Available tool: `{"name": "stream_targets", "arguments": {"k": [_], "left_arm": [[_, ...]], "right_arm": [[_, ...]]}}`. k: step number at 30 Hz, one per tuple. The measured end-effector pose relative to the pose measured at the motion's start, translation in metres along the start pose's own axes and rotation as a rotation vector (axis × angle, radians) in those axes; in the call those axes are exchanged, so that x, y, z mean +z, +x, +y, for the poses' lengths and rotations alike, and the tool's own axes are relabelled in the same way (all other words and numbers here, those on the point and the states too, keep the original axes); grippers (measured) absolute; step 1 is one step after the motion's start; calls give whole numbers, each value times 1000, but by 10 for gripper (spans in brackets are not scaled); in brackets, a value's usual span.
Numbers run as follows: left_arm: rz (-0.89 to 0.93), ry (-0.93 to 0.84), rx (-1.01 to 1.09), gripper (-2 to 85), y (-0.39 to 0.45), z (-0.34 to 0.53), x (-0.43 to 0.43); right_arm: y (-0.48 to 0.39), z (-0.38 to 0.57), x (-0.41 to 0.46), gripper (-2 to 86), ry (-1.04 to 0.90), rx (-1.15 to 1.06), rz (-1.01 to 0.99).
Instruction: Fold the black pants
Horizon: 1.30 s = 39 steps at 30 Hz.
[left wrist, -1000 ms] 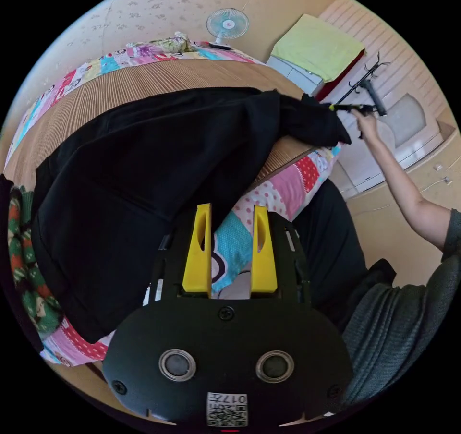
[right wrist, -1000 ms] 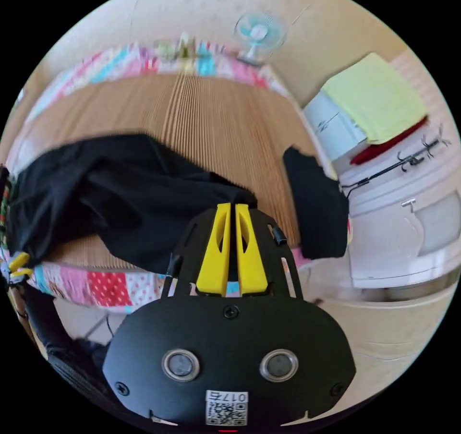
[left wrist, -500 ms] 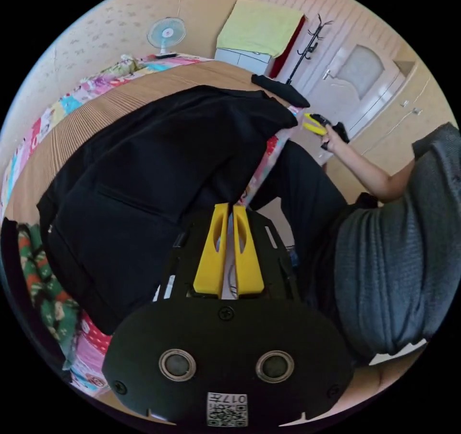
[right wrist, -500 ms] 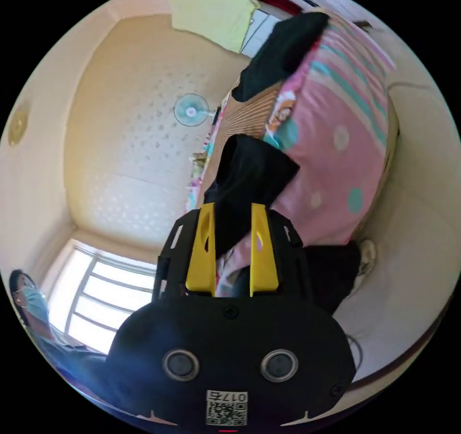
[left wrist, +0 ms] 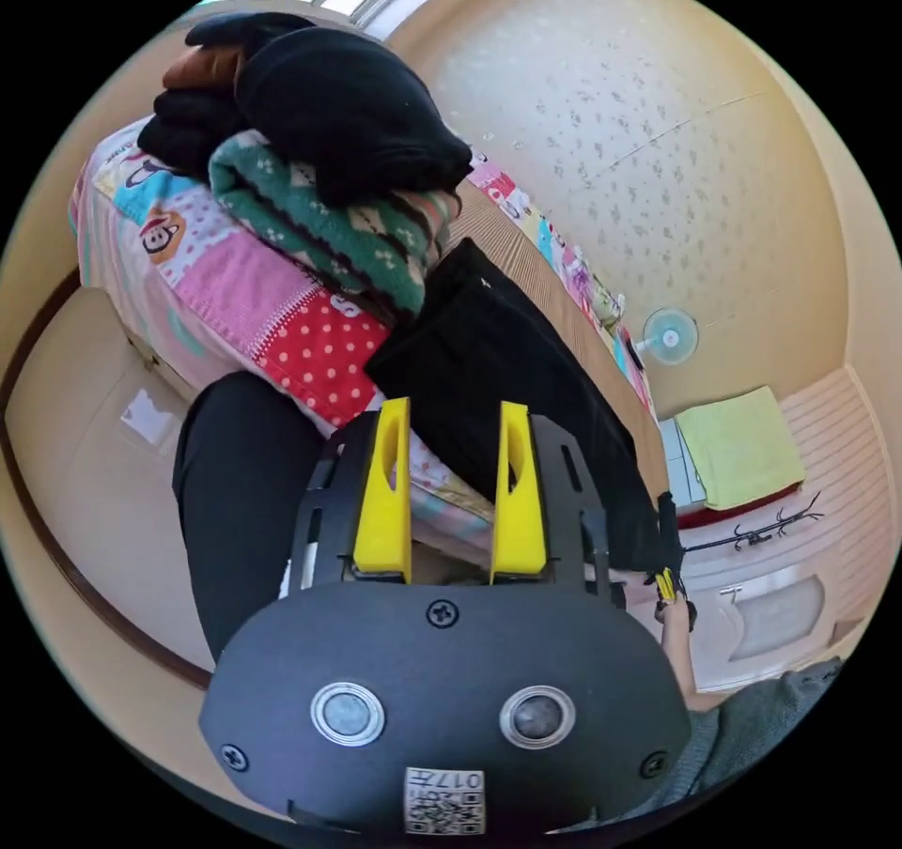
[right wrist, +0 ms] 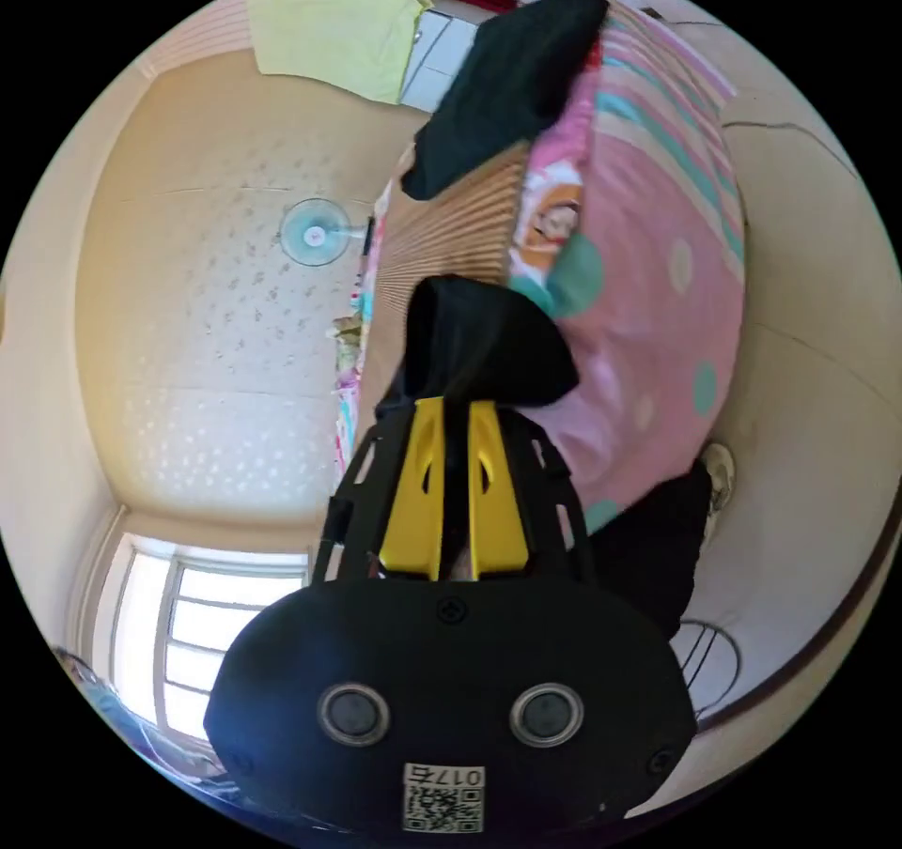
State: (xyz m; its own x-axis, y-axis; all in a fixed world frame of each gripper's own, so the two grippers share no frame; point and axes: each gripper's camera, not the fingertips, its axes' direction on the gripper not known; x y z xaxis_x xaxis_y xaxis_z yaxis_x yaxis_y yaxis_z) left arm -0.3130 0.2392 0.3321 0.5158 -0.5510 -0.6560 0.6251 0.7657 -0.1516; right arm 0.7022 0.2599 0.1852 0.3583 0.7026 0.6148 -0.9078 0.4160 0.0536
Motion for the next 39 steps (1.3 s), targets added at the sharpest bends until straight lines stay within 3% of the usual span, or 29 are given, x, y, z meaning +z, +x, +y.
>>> {"name": "stream_targets", "arguments": {"k": [5,9,13,18,25,32,36,39], "left_arm": [[79,-164,-154,171,-29,-22,51],[185,-278,-207,70,-32,-29,82],[188,-286,6,28,-9,-32,51],[3,-215,119,8,0,-24,8],[0,-238,37,-1,-16,-23,14],[-29,-236,32,0,-16,-24,10],[-65,-219,33,0,-11,-21,1],[-127,-241,74,0,-6,-24,0]], "right_arm": [[-83,-18,-8,29,-80,-379,142],[-45,-6,-20,28,-99,-238,261],[32,25,-34,35,-87,35,288],[7,63,-39,63,48,-107,388],[-86,25,66,105,-68,-436,347],[-66,-54,190,123,-327,-314,399],[-71,-82,231,41,-416,-328,476],[-94,-118,232,32,-321,-396,366]]}}
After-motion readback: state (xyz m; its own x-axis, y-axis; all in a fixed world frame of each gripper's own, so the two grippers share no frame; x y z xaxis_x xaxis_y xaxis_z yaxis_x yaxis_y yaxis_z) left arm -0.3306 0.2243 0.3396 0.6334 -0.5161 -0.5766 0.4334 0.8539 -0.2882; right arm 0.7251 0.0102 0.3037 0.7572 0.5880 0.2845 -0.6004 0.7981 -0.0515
